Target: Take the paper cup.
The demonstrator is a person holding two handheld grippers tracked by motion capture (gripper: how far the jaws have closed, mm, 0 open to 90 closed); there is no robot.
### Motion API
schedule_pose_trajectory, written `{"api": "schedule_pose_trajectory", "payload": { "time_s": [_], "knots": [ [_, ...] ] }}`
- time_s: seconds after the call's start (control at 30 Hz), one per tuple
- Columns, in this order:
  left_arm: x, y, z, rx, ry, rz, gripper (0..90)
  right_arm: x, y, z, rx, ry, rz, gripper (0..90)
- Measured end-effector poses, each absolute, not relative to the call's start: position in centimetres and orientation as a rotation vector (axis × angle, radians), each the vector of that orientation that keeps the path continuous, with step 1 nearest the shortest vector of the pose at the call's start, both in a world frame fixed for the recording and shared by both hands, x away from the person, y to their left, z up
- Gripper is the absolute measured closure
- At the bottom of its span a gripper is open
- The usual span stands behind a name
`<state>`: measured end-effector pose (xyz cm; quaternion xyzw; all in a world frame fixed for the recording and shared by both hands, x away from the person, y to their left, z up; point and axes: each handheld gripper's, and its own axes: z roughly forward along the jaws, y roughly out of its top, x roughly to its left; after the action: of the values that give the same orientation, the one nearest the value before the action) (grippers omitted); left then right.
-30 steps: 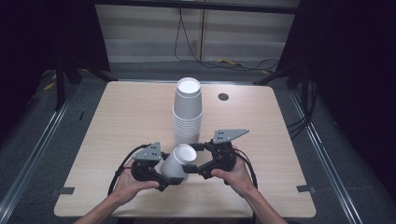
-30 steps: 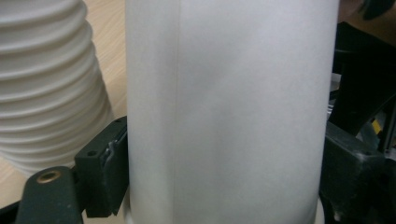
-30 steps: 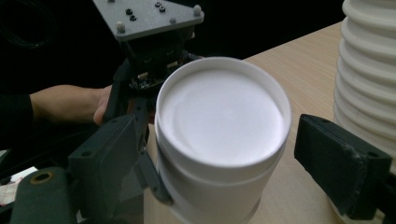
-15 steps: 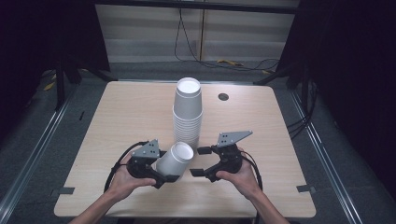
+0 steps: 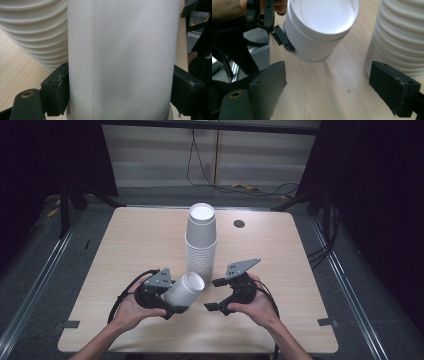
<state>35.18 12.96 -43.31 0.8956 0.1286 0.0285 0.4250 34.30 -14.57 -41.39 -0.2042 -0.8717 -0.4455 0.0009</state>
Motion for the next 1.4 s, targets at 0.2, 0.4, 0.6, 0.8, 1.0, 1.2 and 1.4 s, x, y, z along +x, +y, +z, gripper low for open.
{"api": "schedule_pose_trajectory", "payload": {
  "time_s": [0.2,0.4,0.6,0.8,1.0,1.2,1.4],
  "knots": [
    [35.1,12.6,-43.6,2.274,0.31,0.067,17.1,34.3,-14.3,-41.1,-0.613,-2.776,-1.36,14.4],
    [35.0,12.3,-43.9,2.331,0.3,0.083,17.0,34.8,-14.3,-41.2,-0.599,-2.799,-1.308,14.4],
    [34.9,11.9,-44.4,2.376,0.303,0.096,17.0,34.6,-13.8,-41.6,-0.554,-2.841,-1.225,14.4],
    [34.9,11.6,-43.8,2.405,0.257,0.117,17.0,34.4,-13.6,-41.6,-0.521,-2.868,-1.182,14.5],
    [35.0,10.9,-43.4,2.457,0.202,0.152,17.0,34.2,-13.3,-41.4,-0.466,-2.959,-1.121,19.3],
    [35.2,9.6,-43.2,2.514,0.143,0.183,16.9,34.3,-13.3,-41.7,-0.474,-2.955,-1.092,17.4],
    [35.1,8.6,-43.3,2.53,0.089,0.183,16.9,34.1,-13.1,-41.9,-0.461,-2.99,-1.026,16.9]
  ]
}}
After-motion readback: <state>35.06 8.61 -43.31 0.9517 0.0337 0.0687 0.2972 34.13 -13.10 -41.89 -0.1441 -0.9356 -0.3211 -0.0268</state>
